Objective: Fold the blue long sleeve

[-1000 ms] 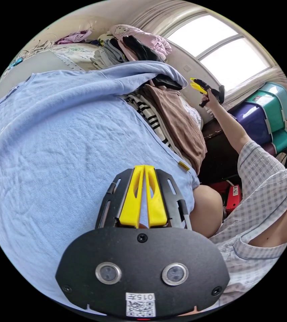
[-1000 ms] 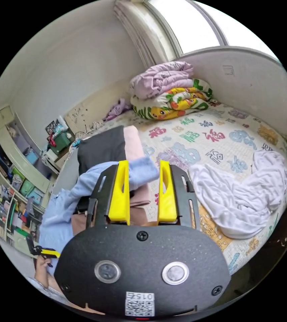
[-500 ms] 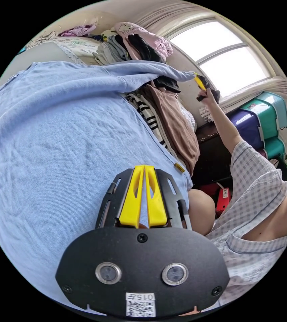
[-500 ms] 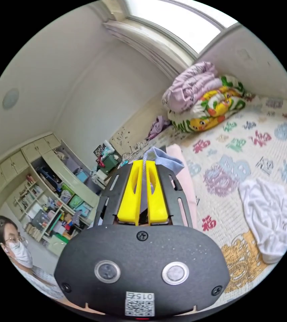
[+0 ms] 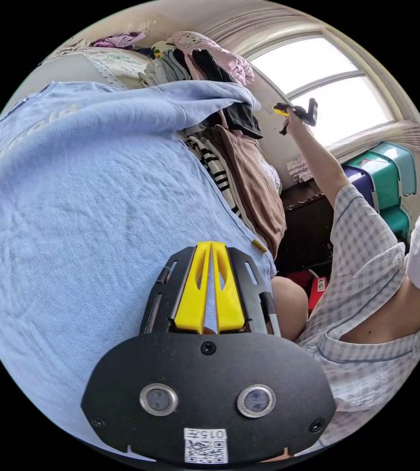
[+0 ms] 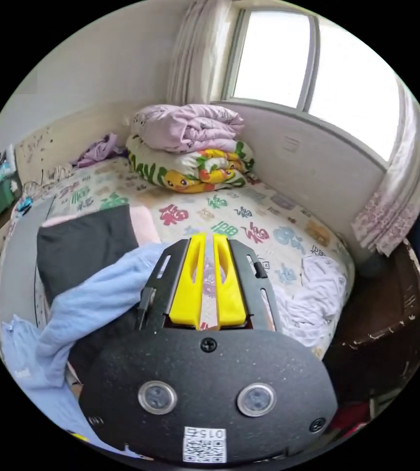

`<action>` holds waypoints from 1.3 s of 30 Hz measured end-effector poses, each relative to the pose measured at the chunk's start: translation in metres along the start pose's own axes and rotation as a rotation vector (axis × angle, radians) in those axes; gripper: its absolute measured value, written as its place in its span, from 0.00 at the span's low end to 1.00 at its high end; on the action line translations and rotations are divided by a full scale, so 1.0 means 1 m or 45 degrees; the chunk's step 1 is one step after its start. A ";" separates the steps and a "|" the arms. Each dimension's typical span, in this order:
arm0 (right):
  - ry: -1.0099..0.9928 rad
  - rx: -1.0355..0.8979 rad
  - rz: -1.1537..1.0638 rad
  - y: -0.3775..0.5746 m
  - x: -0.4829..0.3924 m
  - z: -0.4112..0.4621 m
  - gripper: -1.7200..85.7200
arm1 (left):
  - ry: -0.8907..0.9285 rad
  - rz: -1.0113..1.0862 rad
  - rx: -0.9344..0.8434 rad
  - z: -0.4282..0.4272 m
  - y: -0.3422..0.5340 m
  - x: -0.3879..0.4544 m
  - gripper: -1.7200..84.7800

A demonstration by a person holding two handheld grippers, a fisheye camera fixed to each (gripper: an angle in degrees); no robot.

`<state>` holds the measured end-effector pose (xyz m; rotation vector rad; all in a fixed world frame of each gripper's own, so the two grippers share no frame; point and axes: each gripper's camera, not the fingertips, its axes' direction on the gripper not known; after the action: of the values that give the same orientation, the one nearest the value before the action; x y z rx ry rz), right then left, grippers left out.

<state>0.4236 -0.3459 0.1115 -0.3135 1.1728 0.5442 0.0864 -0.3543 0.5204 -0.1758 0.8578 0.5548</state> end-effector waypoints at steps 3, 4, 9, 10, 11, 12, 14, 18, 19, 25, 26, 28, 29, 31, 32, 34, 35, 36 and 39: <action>-0.388 0.082 0.064 0.027 0.012 0.006 0.06 | -0.027 0.012 -0.003 -0.001 0.011 0.002 0.01; -0.539 0.128 0.060 0.040 0.014 0.002 0.05 | -0.043 0.019 -0.004 -0.002 0.015 0.004 0.01; -0.843 0.136 -0.315 0.104 -0.026 -0.038 0.03 | -0.020 0.103 0.047 -0.009 0.038 0.013 0.01; -0.925 0.080 -0.443 0.126 -0.043 -0.047 0.03 | -0.027 0.124 0.083 -0.015 0.047 0.016 0.02; -1.020 -0.016 -0.535 0.149 -0.061 -0.052 0.03 | -0.045 0.137 0.100 -0.021 0.055 0.021 0.02; -1.070 -0.075 -0.573 0.161 -0.070 -0.053 0.03 | -0.056 0.147 0.104 -0.025 0.059 0.024 0.02; -1.215 -0.335 -0.744 0.215 -0.105 -0.056 0.05 | -0.113 0.197 0.133 -0.044 0.079 0.036 0.04; -1.198 -0.594 -0.871 0.289 -0.134 -0.054 0.06 | -0.194 0.231 0.200 -0.082 0.118 0.046 0.07; -1.154 -0.652 -0.874 0.303 -0.136 -0.050 0.07 | -0.225 0.224 0.236 -0.096 0.134 0.047 0.08; -1.105 -0.700 -0.859 0.327 -0.144 -0.046 0.08 | -0.442 0.020 0.345 -0.162 0.233 0.039 0.11; -1.115 -0.728 -0.854 0.329 -0.151 -0.044 0.08 | -0.505 -0.030 0.341 -0.170 0.256 0.038 0.12; -1.068 -0.724 -0.864 0.333 -0.160 -0.043 0.08 | -0.611 -0.127 0.352 -0.182 0.295 0.034 0.13; -1.032 -0.704 -0.839 0.334 -0.162 -0.044 0.08 | -0.667 -0.208 0.354 -0.188 0.321 0.031 0.14; -1.031 -0.681 -0.802 0.338 -0.160 -0.047 0.08 | -0.693 -0.325 0.386 -0.196 0.361 0.026 0.15; -1.041 -0.683 -0.790 0.344 -0.158 -0.046 0.08 | -0.691 -0.396 0.400 -0.200 0.385 0.024 0.15; -1.053 -0.695 -0.764 0.356 -0.158 -0.040 0.07 | -0.679 -0.445 0.392 -0.200 0.411 0.025 0.16; -1.077 -0.705 -0.733 0.363 -0.161 -0.033 0.07 | -0.654 -0.461 0.371 -0.197 0.421 0.028 0.16; -1.094 -0.718 -0.707 0.365 -0.162 -0.027 0.06 | -0.630 -0.469 0.361 -0.194 0.425 0.029 0.16; -1.201 -0.759 -0.597 0.373 -0.174 -0.006 0.05 | -0.515 -0.449 0.307 -0.164 0.441 0.038 0.16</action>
<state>0.1629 -0.0812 0.2877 -0.7196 -0.0083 0.5192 -0.2367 -0.0261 0.4172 0.0092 0.4769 0.1428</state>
